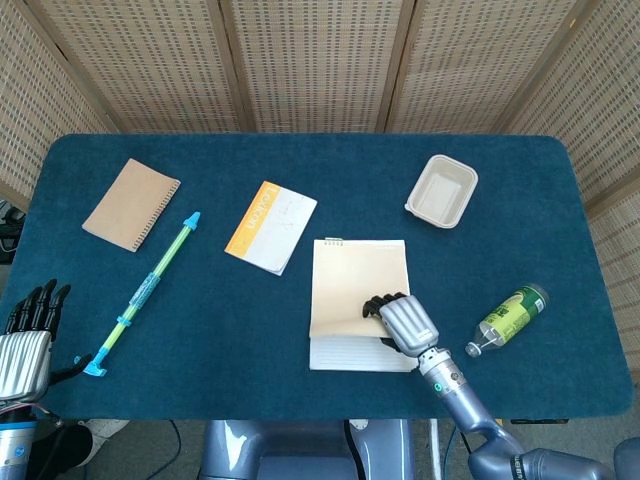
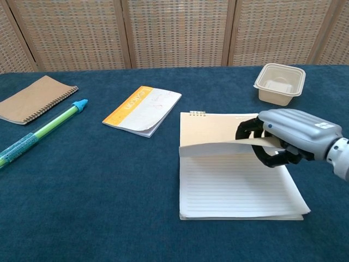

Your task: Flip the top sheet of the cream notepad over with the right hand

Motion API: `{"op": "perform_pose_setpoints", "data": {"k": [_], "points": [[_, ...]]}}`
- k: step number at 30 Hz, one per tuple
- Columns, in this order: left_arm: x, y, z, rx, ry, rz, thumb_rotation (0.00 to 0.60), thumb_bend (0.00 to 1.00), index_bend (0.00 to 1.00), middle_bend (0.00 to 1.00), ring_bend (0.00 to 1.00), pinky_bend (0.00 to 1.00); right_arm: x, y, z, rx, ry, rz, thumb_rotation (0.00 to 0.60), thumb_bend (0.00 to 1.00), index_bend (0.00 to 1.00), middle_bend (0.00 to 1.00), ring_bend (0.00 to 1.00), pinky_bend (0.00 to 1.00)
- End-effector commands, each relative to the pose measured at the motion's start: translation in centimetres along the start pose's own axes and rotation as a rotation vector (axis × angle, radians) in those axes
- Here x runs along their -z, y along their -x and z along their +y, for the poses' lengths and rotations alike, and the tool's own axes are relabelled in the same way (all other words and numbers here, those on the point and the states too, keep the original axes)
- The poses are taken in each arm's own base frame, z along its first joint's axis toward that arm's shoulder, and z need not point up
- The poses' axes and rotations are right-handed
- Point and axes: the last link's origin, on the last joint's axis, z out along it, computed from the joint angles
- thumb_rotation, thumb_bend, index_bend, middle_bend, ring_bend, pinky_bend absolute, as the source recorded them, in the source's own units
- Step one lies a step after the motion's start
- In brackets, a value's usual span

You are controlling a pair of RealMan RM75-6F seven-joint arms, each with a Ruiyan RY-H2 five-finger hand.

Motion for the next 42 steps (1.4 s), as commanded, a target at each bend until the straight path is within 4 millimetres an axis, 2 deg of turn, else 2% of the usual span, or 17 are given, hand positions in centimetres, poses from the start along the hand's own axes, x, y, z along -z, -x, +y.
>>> {"op": "perform_pose_setpoints", "data": {"k": [1, 16, 25, 33, 42], "points": [[0.0, 0.0, 0.0, -0.002, 0.0, 0.0, 0.6, 0.0, 0.0, 0.0, 0.0, 0.09, 0.9, -0.1, 0.0, -0.003, -0.017, -0.014, 0.6, 0.93, 0.62, 0.53, 0.49, 0.65], [0.1, 0.0, 0.3, 0.004, 0.01, -0.005, 0.6, 0.0, 0.0, 0.0, 0.0, 0.09, 6.1, -0.8, 0.3, 0.037, -0.063, -0.067, 0.6, 0.93, 0.62, 0.53, 0.49, 0.65], [0.2, 0.0, 0.3, 0.007, 0.013, -0.005, 0.6, 0.0, 0.0, 0.0, 0.0, 0.09, 10.6, -1.0, 0.9, 0.025, -0.06, -0.083, 0.6, 0.93, 0.62, 0.53, 0.49, 0.65], [0.3, -0.1, 0.4, 0.005, 0.014, 0.0, 0.6, 0.0, 0.0, 0.0, 0.0, 0.09, 13.3, -0.5, 1.1, 0.011, -0.062, -0.107, 0.6, 0.93, 0.62, 0.53, 0.49, 0.65], [0.3, -0.1, 0.5, 0.003, 0.016, 0.001, 0.6, 0.0, 0.0, 0.0, 0.0, 0.09, 14.6, 0.0, 1.0, 0.017, -0.076, -0.116, 0.6, 0.93, 0.62, 0.53, 0.49, 0.65]]}}
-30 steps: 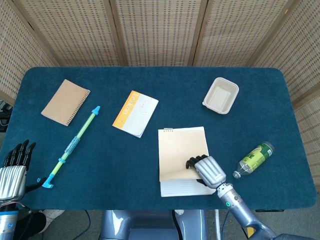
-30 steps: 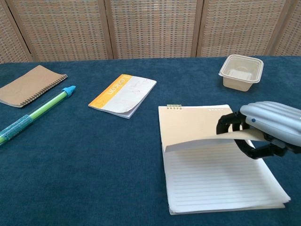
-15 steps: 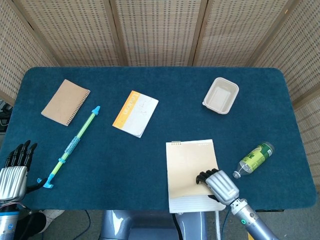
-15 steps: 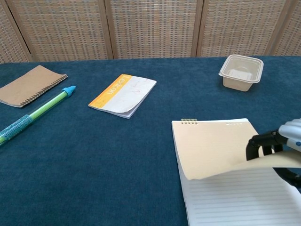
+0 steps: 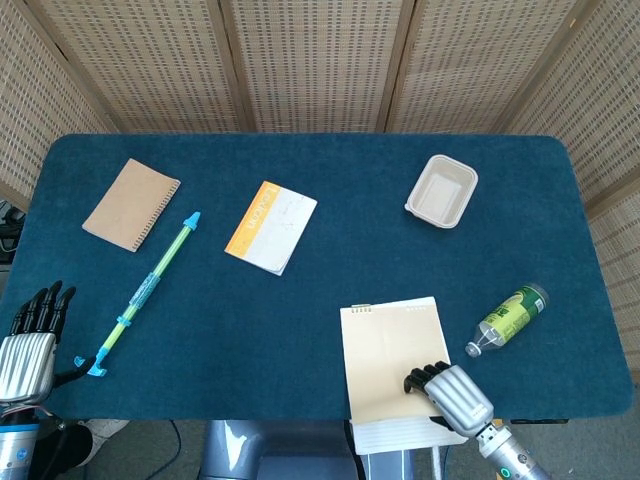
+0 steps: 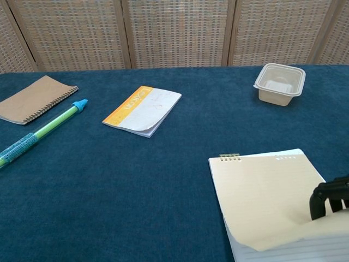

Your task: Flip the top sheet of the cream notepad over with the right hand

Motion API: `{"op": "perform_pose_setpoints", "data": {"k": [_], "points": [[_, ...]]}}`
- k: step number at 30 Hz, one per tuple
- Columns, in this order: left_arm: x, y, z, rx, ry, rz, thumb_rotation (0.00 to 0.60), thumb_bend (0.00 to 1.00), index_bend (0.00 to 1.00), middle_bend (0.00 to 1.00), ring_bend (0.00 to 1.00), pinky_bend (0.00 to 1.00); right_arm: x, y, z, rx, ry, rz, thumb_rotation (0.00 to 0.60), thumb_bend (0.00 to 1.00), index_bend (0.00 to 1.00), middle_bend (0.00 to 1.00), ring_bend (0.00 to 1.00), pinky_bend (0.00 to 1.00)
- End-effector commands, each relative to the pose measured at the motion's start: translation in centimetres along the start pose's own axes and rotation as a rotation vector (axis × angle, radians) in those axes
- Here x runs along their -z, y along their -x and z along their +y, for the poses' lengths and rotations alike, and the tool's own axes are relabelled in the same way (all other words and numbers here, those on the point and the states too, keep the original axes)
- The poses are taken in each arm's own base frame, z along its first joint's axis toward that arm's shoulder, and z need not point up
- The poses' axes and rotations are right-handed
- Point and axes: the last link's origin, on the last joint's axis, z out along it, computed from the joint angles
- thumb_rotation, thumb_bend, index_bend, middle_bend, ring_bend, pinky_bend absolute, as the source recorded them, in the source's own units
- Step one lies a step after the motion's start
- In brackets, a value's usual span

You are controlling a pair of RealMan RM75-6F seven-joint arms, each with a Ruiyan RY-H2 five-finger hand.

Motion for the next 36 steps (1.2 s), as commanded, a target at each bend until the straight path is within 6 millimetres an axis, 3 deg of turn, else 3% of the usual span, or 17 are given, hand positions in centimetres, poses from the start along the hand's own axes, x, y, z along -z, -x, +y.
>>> {"op": "perform_pose_setpoints", "data": {"k": [1, 11, 15, 24, 36], "points": [[0.0, -0.1, -0.1, -0.002, -0.002, 0.004, 0.6, 0.0, 0.0, 0.0, 0.0, 0.09, 0.3, 0.1, -0.2, 0.0, -0.007, 0.003, 0.6, 0.93, 0.62, 0.53, 0.49, 0.65], [-0.1, 0.0, -0.1, -0.002, -0.005, 0.003, 0.6, 0.0, 0.0, 0.0, 0.0, 0.09, -0.6, -0.5, -0.2, 0.021, -0.021, 0.034, 0.6, 0.93, 0.62, 0.53, 0.49, 0.65], [-0.3, 0.2, -0.3, -0.004, -0.013, -0.003, 0.6, 0.0, 0.0, 0.0, 0.0, 0.09, -4.1, -3.5, 0.0, 0.072, -0.023, 0.117, 0.6, 0.93, 0.62, 0.53, 0.49, 0.65], [-0.6, 0.3, -0.6, -0.015, -0.023, 0.011, 0.6, 0.0, 0.0, 0.0, 0.0, 0.09, -8.9, -7.3, 0.7, 0.131, 0.018, 0.177, 0.6, 0.93, 0.62, 0.53, 0.49, 0.65], [-1.0, 1.0, -0.8, -0.026, -0.035, -0.018, 0.6, 0.0, 0.0, 0.0, 0.0, 0.09, -14.3, -10.1, 2.1, 0.185, 0.092, 0.191, 0.6, 0.93, 0.63, 0.53, 0.49, 0.65]]}}
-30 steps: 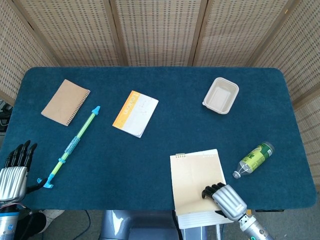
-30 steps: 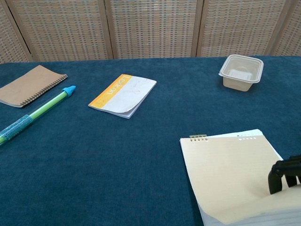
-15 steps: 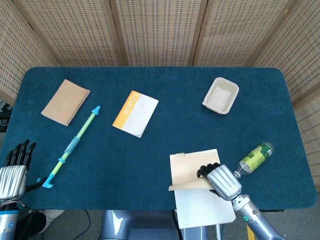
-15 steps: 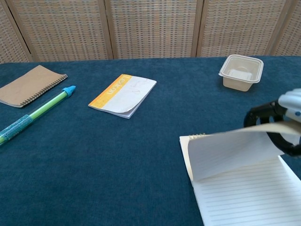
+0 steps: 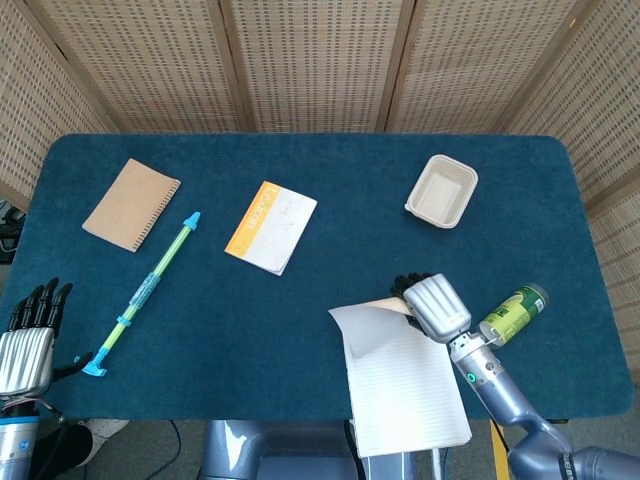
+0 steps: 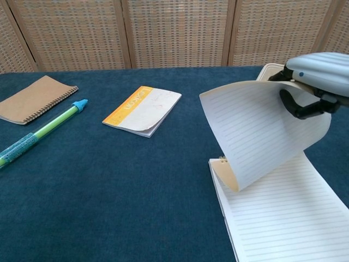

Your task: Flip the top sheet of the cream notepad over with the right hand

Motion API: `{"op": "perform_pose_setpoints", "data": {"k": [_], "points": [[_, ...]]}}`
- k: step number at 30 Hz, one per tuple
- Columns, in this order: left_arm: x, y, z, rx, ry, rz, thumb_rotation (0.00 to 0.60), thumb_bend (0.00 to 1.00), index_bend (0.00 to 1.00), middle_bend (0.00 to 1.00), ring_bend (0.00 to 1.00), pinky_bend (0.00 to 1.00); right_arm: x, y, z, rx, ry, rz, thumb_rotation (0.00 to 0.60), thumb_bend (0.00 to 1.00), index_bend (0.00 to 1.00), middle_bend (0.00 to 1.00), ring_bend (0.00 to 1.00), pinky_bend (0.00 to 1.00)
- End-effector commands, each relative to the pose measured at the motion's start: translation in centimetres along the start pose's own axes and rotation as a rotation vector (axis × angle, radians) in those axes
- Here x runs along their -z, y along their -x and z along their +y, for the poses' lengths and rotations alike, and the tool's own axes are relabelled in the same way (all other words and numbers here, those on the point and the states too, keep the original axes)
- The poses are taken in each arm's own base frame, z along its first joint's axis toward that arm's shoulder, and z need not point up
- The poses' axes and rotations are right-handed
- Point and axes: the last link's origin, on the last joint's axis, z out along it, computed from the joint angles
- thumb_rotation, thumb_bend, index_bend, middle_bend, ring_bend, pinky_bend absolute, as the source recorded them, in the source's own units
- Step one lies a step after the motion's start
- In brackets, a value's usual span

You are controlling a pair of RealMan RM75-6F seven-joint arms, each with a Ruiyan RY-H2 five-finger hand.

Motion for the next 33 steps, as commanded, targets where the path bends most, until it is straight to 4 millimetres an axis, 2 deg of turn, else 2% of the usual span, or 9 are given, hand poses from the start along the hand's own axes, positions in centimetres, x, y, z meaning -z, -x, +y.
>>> {"op": "perform_pose_setpoints", "data": {"k": [1, 3, 7, 12, 22, 33], "points": [[-0.1, 0.1, -0.1, -0.001, -0.003, -0.004, 0.6, 0.0, 0.0, 0.0, 0.0, 0.09, -2.1, -0.3, 0.2, 0.022, 0.017, 0.003, 0.6, 0.93, 0.63, 0.53, 0.49, 0.65], [-0.2, 0.1, -0.1, -0.001, -0.006, -0.004, 0.6, 0.0, 0.0, 0.0, 0.0, 0.09, -3.0, -0.5, 0.3, 0.031, 0.026, 0.008, 0.6, 0.93, 0.63, 0.53, 0.49, 0.65], [-0.4, 0.4, -0.4, 0.0, -0.014, -0.016, 0.6, 0.0, 0.0, 0.0, 0.0, 0.09, -6.4, -1.1, 0.1, 0.059, 0.041, 0.025, 0.6, 0.93, 0.63, 0.53, 0.49, 0.65], [-0.7, 0.7, -0.7, -0.016, -0.021, -0.026, 0.6, 0.0, 0.0, 0.0, 0.0, 0.09, -9.2, -1.3, -0.4, 0.069, 0.055, 0.038, 0.6, 0.93, 0.63, 0.53, 0.49, 0.65], [-0.9, 0.0, -0.9, -0.016, -0.033, 0.008, 0.6, 0.0, 0.0, 0.0, 0.0, 0.09, -13.1, -1.2, -0.9, 0.071, 0.069, 0.05, 0.6, 0.93, 0.63, 0.53, 0.49, 0.64], [-0.9, -0.1, -1.1, -0.02, -0.039, 0.02, 0.6, 0.0, 0.0, 0.0, 0.0, 0.09, -17.7, -1.0, 0.3, 0.113, 0.152, 0.083, 0.6, 0.88, 0.63, 0.52, 0.49, 0.58]]}}
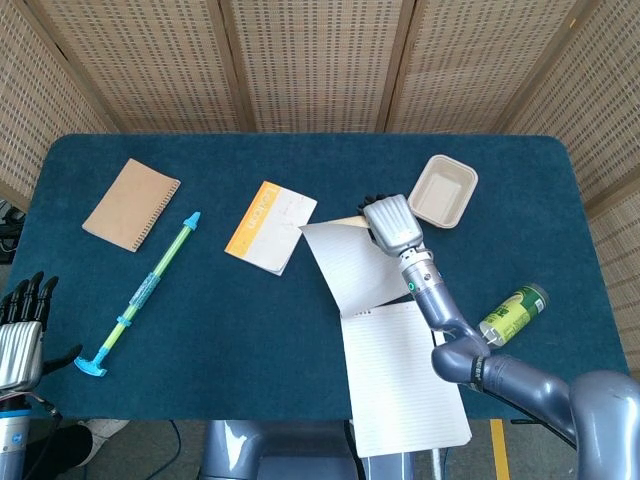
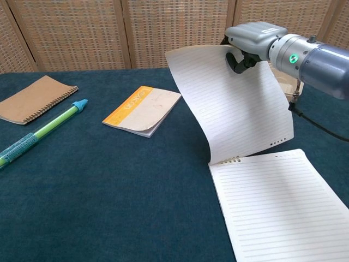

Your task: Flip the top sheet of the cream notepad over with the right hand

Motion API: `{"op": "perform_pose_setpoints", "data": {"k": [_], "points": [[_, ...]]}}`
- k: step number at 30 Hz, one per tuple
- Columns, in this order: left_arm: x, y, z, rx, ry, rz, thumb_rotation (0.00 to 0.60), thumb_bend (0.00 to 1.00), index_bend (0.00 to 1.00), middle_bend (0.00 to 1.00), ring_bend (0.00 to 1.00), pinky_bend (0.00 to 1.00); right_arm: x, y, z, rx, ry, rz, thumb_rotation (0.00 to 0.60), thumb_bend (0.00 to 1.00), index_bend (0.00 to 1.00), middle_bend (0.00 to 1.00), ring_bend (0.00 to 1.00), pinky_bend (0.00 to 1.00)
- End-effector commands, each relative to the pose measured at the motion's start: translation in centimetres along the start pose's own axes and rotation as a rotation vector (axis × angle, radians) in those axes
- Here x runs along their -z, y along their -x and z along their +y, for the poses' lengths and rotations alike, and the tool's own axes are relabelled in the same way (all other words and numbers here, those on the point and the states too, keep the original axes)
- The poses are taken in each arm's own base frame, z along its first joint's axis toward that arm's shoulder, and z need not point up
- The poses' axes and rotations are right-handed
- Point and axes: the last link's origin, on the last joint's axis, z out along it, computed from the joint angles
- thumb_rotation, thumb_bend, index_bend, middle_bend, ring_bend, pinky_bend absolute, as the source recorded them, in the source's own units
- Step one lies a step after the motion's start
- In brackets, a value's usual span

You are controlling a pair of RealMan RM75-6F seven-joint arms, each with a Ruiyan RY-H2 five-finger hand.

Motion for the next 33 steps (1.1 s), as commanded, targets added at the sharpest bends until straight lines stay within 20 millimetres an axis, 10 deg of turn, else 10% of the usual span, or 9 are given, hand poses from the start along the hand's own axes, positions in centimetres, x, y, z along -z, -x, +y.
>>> {"op": "perform_pose_setpoints", "data": {"k": [1, 15, 26, 33], "points": [[-0.1, 0.2, -0.1, -0.002, -0.004, -0.009, 0.6, 0.0, 0.0, 0.0, 0.0, 0.09, -2.1, 0.2, -0.1, -0.012, 0.041, 0.007, 0.6, 0.87, 0.62, 0.52, 0.49, 0.57], [-0.2, 0.6, 0.1, -0.007, -0.004, -0.025, 0.6, 0.0, 0.0, 0.0, 0.0, 0.09, -2.2, 2.7, 0.7, -0.016, 0.093, -0.085, 0.6, 0.25, 0.1, 0.01, 0.0, 0.02], [-0.1, 0.5, 0.2, -0.002, 0.001, -0.028, 0.6, 0.0, 0.0, 0.0, 0.0, 0.09, 1.0, 1.6, 1.6, -0.061, 0.094, -0.043, 0.6, 0.18, 0.0, 0.0, 0.0, 0.0], [0.1, 0.4, 0.4, 0.002, 0.014, -0.022, 0.6, 0.0, 0.0, 0.0, 0.0, 0.09, 7.4, 1.1, 3.6, -0.072, 0.089, 0.0, 0.6, 0.18, 0.0, 0.0, 0.0, 0.0]]}}
